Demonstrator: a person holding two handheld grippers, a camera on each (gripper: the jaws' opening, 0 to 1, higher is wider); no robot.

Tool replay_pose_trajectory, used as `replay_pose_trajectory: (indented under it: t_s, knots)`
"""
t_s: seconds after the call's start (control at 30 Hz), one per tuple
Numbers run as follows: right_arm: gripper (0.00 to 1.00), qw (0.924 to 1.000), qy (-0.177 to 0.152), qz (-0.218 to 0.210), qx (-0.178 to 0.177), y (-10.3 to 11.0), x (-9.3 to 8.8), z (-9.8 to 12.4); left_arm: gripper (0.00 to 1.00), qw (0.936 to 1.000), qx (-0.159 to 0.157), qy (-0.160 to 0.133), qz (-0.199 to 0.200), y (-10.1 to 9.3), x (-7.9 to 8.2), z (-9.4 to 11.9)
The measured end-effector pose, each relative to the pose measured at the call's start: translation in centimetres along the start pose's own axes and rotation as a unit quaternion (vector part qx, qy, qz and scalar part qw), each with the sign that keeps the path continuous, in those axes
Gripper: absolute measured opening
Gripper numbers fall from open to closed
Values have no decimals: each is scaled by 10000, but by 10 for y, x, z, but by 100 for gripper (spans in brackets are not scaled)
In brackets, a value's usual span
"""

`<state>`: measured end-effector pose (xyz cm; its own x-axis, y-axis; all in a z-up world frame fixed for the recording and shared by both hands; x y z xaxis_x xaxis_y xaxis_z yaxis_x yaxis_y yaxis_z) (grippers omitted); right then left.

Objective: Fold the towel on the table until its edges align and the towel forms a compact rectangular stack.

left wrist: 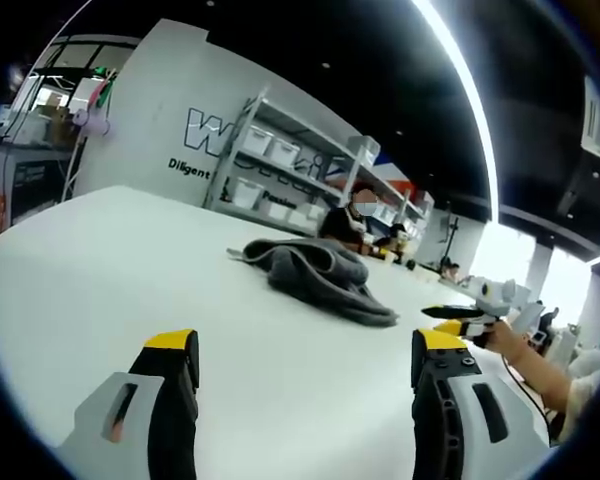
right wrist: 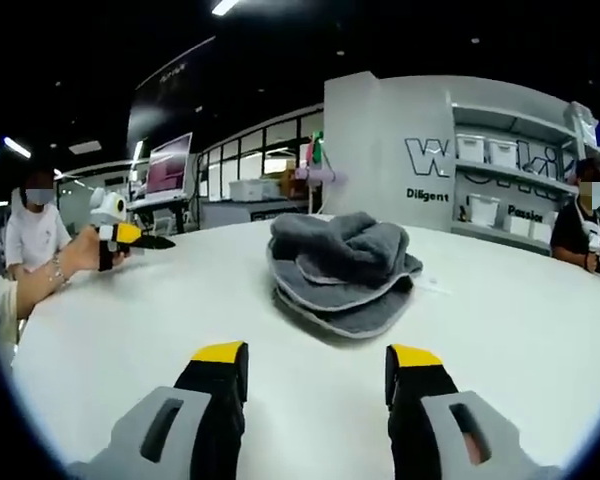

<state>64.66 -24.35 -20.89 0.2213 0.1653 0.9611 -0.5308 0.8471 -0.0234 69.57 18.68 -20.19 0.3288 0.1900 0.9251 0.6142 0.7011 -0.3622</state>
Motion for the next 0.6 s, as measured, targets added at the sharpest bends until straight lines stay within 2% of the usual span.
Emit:
replay_pose_trajectory:
  t_s: [0.37, 0.43, 0.6]
  knots:
    - [40, 9994, 26, 342, -50, 6, -5, -5, 86, 10000, -55, 18, -12, -2, 0, -1]
    - [39, 9985, -52, 500, -236, 7, -5, -8, 86, 10000, -60, 33, -20, -2, 0, -1]
    - [35, 9937, -15, 1070, -326, 14, -6, -16, 86, 10000, -72, 58, -28, -3, -1, -1]
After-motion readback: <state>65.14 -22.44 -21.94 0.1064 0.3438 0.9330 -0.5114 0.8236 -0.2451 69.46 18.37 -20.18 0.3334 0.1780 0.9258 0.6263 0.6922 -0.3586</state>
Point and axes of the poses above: the point that each gripper's makers call its tool centre point, and the gripper's own axes: z roughly backward along the fingers, y roughly to its left, x roughly out of its top, the point moved 10 cm from there along z, roughly backward along the fingers
